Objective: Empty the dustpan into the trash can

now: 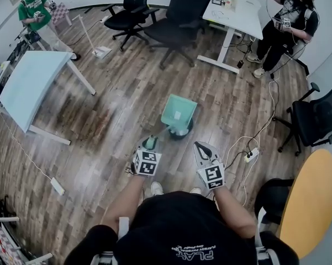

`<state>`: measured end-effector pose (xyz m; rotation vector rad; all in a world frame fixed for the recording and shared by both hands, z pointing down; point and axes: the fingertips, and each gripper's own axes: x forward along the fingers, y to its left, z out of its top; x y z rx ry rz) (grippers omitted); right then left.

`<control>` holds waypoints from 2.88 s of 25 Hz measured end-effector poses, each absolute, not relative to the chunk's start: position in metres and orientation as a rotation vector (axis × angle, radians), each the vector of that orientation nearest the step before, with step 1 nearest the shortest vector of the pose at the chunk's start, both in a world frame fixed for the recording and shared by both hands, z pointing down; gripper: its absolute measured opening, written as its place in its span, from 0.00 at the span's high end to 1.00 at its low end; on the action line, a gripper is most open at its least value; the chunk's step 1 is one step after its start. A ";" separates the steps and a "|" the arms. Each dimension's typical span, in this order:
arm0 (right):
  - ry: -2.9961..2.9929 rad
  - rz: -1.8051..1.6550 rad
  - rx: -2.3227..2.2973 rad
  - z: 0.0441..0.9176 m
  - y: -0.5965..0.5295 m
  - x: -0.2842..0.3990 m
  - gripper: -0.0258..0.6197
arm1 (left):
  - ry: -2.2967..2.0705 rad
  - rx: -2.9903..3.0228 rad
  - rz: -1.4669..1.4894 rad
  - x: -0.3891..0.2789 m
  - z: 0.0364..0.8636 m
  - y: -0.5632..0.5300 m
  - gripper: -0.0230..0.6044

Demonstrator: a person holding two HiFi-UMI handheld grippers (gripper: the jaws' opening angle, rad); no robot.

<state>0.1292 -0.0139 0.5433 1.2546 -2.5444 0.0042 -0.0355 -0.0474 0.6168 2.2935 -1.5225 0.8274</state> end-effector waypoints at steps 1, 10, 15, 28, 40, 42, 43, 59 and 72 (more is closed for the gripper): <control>-2.544 0.002 1.252 0.543 -0.015 0.126 0.92 | -1.534 2.288 0.812 -0.040 0.614 -0.049 0.80; -2.551 -0.015 1.245 0.542 -0.017 0.077 0.92 | -1.627 2.220 0.711 -0.106 0.602 -0.051 0.80; -2.553 -0.001 1.257 0.544 -0.020 0.049 0.92 | -1.678 2.113 0.641 -0.148 0.602 -0.053 0.80; -2.546 0.050 1.287 0.551 -0.043 0.005 0.92 | -1.683 2.044 0.741 -0.208 0.624 -0.060 0.80; -2.568 0.111 1.215 0.577 -0.134 0.015 0.92 | -1.705 1.927 0.793 -0.202 0.657 -0.123 0.80; -2.568 0.117 1.211 0.582 -0.150 0.019 0.92 | -1.707 1.902 0.801 -0.199 0.664 -0.134 0.80; -2.569 0.119 1.211 0.584 -0.158 0.021 0.92 | -1.706 1.891 0.805 -0.199 0.668 -0.139 0.80; -2.555 0.228 1.159 0.629 -0.233 0.045 0.92 | -1.659 1.771 0.895 -0.187 0.725 -0.176 0.80; -2.520 0.313 1.015 0.690 -0.278 0.029 0.92 | -1.611 1.677 0.951 -0.185 0.781 -0.216 0.80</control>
